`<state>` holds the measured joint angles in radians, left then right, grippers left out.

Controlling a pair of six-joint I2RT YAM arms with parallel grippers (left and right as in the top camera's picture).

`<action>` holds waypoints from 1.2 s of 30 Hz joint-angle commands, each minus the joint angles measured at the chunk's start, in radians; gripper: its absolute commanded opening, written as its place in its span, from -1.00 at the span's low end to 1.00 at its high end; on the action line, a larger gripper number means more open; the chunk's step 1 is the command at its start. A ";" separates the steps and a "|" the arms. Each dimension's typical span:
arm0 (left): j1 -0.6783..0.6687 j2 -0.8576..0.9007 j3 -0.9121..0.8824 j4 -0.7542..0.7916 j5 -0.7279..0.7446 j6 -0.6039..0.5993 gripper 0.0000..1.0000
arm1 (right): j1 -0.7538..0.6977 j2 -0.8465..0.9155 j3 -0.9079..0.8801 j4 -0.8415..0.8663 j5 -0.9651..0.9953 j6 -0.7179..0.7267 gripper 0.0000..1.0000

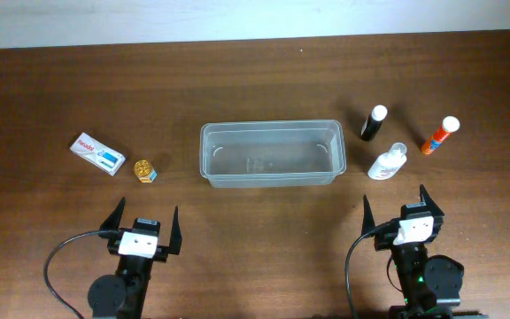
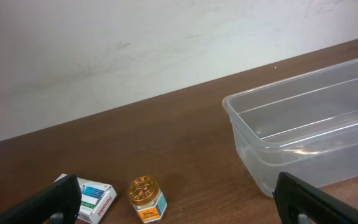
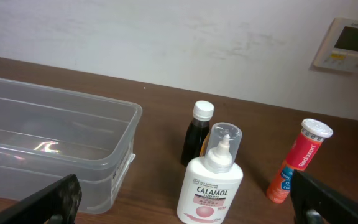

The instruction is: Pack container

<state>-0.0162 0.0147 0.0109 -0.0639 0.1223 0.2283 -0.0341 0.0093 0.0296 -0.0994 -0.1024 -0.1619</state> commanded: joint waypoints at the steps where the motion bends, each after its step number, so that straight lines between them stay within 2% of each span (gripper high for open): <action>1: 0.006 -0.009 -0.002 -0.005 -0.007 0.012 0.99 | -0.005 -0.006 -0.010 0.002 0.008 -0.003 0.97; 36: 0.006 -0.009 -0.002 -0.005 -0.007 0.012 0.99 | -0.006 -0.006 -0.010 0.008 -0.003 -0.002 0.97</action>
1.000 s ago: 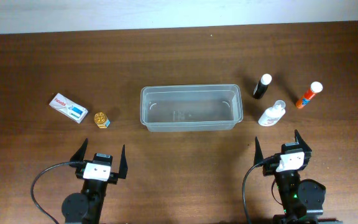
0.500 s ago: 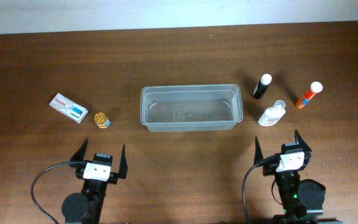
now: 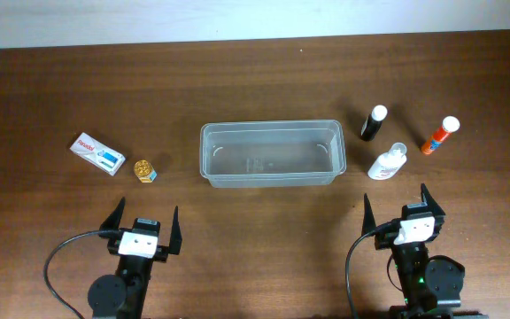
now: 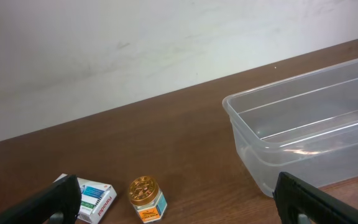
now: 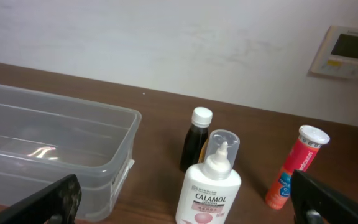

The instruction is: Pack container

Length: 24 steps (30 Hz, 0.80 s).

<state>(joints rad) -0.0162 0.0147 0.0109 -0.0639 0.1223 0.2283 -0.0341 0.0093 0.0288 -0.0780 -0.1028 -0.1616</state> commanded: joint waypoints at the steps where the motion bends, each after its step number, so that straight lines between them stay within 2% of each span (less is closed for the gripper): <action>1: 0.006 -0.009 -0.002 -0.005 -0.007 0.012 0.99 | -0.006 -0.006 -0.009 -0.019 -0.010 -0.003 0.97; 3: 0.006 -0.009 -0.002 -0.005 -0.007 0.012 0.99 | -0.006 -0.005 -0.009 -0.003 -0.021 -0.003 0.97; 7: 0.006 -0.009 -0.002 -0.005 -0.007 0.012 0.99 | -0.006 -0.005 0.018 0.182 -0.021 0.052 0.97; 11: 0.006 -0.009 -0.002 -0.005 -0.007 0.012 0.99 | -0.008 0.031 0.136 0.156 -0.017 0.112 0.97; 17: 0.006 -0.009 -0.002 -0.005 -0.007 0.012 0.99 | -0.008 0.307 0.455 -0.049 -0.018 0.132 0.97; 21: 0.006 -0.009 -0.002 -0.005 -0.007 0.012 0.99 | -0.008 0.591 0.790 -0.311 -0.016 0.142 0.97; 24: 0.006 -0.009 -0.002 -0.005 -0.007 0.012 0.99 | -0.008 0.808 1.064 -0.570 0.024 0.141 0.97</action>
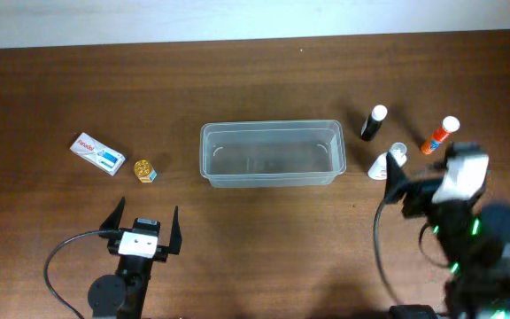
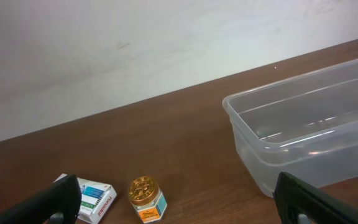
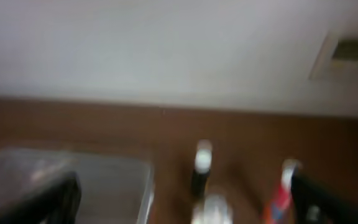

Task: Pack container
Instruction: 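Move the right gripper over the white Calamol lotion bottle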

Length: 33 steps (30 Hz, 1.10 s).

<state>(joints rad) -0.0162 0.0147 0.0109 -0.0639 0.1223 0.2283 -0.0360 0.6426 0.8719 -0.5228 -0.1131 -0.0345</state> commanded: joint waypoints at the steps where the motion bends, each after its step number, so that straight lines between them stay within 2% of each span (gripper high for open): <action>1: 0.006 -0.009 -0.002 -0.005 -0.007 0.012 0.99 | -0.006 0.234 0.296 -0.198 0.043 0.014 0.97; 6: 0.006 -0.009 -0.002 -0.005 -0.007 0.012 0.99 | -0.004 0.500 0.619 -0.613 0.042 0.014 0.97; 9: 0.006 -0.009 -0.002 -0.005 -0.007 0.012 0.99 | -0.004 0.601 0.684 -0.779 0.043 0.013 0.97; 12: 0.006 -0.009 -0.002 -0.005 -0.007 0.012 0.99 | -0.005 0.684 0.683 -0.842 0.042 0.013 0.97; 16: 0.006 -0.009 -0.002 -0.005 -0.007 0.012 0.99 | -0.005 0.776 0.683 -0.864 0.028 0.029 0.97; 24: 0.006 -0.009 -0.002 -0.005 -0.007 0.012 0.99 | -0.005 0.912 0.683 -0.790 0.028 0.193 1.00; 33: 0.006 -0.009 -0.002 -0.005 -0.007 0.012 0.99 | -0.040 0.991 0.682 -0.779 0.126 0.465 0.71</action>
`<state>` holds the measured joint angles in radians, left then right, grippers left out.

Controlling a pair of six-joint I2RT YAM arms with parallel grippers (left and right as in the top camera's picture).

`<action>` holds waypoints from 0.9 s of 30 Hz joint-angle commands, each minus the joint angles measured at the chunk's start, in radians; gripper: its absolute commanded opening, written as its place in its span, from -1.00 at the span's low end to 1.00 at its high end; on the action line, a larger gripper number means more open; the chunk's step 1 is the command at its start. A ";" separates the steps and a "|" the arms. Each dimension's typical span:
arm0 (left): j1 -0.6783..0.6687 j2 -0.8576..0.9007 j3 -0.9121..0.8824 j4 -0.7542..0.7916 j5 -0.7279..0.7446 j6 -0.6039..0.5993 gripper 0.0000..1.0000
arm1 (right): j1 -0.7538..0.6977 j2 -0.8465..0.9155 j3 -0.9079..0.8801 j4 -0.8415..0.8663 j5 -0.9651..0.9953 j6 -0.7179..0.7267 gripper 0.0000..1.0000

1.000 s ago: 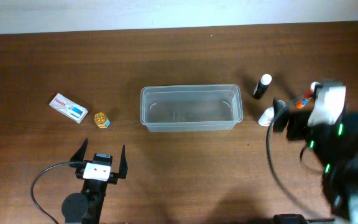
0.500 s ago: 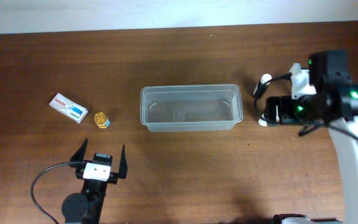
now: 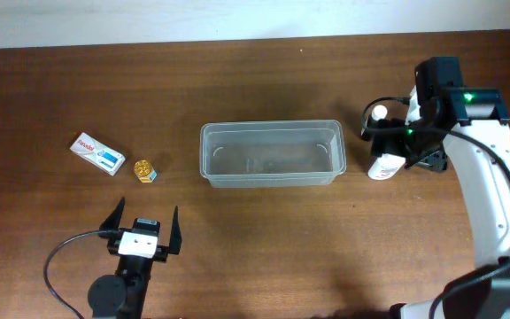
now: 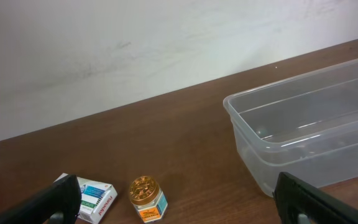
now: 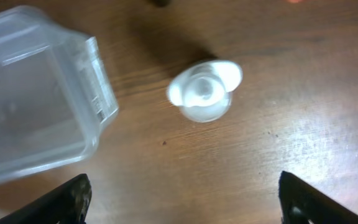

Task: Pack container
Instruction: 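Move the right gripper over the white Calamol lotion bottle, then lower the right gripper and grasp the white lotion bottle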

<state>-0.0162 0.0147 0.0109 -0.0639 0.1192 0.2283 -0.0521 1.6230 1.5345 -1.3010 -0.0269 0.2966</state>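
Note:
The clear plastic container stands mid-table, and its corner shows at the left of the right wrist view. My right gripper hangs open above the white lotion bottle, looking down on its cap, with nothing between its fingertips. A dark bottle with a white cap stands just beyond it. The orange tube is hidden under the arm. My left gripper rests open near the front edge. A gold-lidded jar and a white box lie to the container's left.
In the overhead view the jar and the box lie on the wooden table at the far left. The right arm's white link stretches from the front right edge toward the bottles.
The right arm has reached further forward and tipped down: its gripper was short of the bottles, and now hangs over the lotion bottle, looking straight down. The left arm has not moved.
At first both grippers rested open at the front edge, facing the container and the items. Then the right arm stood lifted and further right, its view blurred. Now it is over the lotion bottle, and no item has moved.

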 commanded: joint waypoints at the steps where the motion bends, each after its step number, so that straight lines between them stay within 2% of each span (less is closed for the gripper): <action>1: 0.006 -0.009 -0.002 -0.005 -0.004 0.012 0.99 | -0.032 0.011 0.019 0.000 0.040 0.156 0.70; 12: 0.006 -0.009 -0.002 -0.005 -0.004 0.012 0.99 | -0.080 0.021 0.008 0.040 0.035 0.320 0.56; 18: 0.006 -0.009 -0.002 -0.005 -0.004 0.012 0.99 | -0.079 0.046 -0.009 0.106 0.029 0.349 0.56; 27: 0.006 -0.009 -0.002 -0.005 -0.004 0.012 0.99 | -0.079 0.197 -0.011 0.134 -0.020 0.348 0.54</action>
<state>-0.0162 0.0147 0.0109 -0.0639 0.1192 0.2283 -0.1287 1.7710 1.5341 -1.1713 -0.0288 0.6315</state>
